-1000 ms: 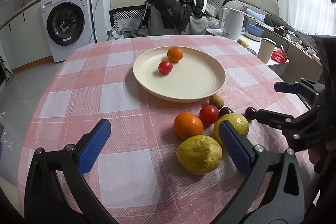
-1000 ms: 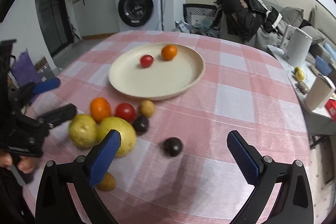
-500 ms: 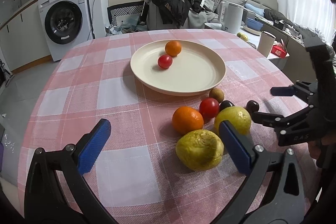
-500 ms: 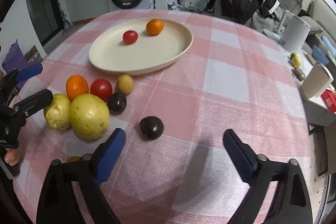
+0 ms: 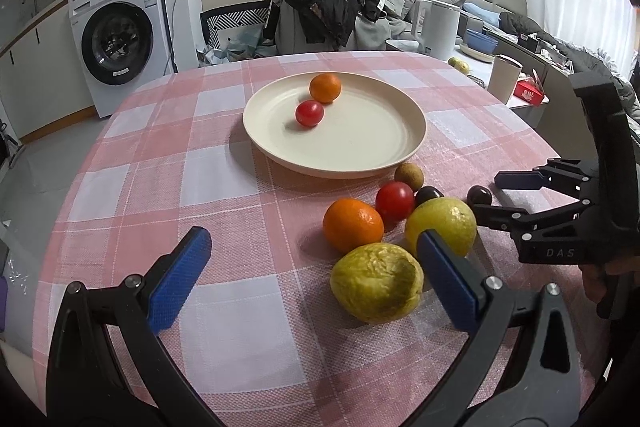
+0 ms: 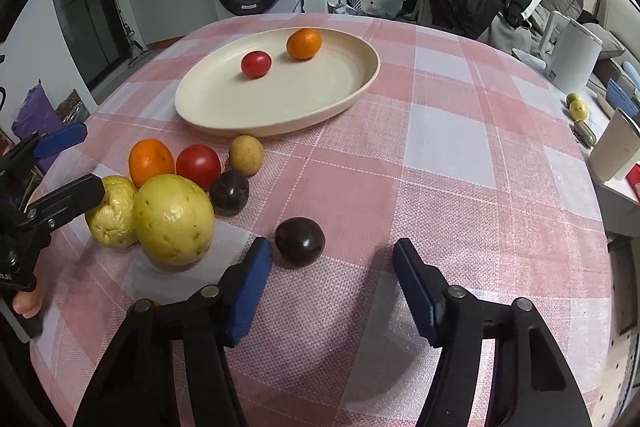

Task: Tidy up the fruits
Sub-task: 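Reach the right tool to the dark purple plum and grasp it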

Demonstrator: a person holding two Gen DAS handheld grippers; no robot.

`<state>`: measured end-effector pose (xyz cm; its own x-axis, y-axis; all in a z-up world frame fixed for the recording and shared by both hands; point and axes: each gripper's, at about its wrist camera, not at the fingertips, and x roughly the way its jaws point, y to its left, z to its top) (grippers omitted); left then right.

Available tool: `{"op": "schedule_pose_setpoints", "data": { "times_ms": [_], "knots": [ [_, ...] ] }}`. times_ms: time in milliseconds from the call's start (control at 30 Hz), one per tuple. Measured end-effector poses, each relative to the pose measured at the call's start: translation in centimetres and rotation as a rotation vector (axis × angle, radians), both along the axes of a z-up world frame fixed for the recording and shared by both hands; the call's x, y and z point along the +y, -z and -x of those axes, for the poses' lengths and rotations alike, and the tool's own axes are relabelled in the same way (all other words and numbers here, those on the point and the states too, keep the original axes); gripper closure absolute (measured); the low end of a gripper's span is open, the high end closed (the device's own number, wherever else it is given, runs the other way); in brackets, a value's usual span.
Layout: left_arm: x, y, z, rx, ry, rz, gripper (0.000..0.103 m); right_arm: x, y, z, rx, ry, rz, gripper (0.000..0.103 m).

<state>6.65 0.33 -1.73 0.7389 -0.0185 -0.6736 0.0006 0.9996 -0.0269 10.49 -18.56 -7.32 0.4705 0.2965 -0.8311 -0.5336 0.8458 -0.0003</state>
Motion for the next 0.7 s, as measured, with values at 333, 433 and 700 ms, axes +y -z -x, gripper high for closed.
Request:
{"op": "schedule_pose_setpoints", "data": {
  "times_ms": [333,433,700],
  "knots": [
    [-0.2,0.2,0.0,0.007,0.009,-0.004,0.001,1.2,-0.1,0.9,-0.025,-0.040,0.014,0.063],
    [-0.4,0.1,0.1,0.008,0.017,-0.009,0.001,1.2,-0.1,1.0,-0.029,-0.041,0.004,0.065],
    [-0.8,0.1,0.3,0.013,0.039,-0.022,0.001,1.1,-0.2,0.9,-0.026,-0.043,-0.019,0.078]
  ]
}}
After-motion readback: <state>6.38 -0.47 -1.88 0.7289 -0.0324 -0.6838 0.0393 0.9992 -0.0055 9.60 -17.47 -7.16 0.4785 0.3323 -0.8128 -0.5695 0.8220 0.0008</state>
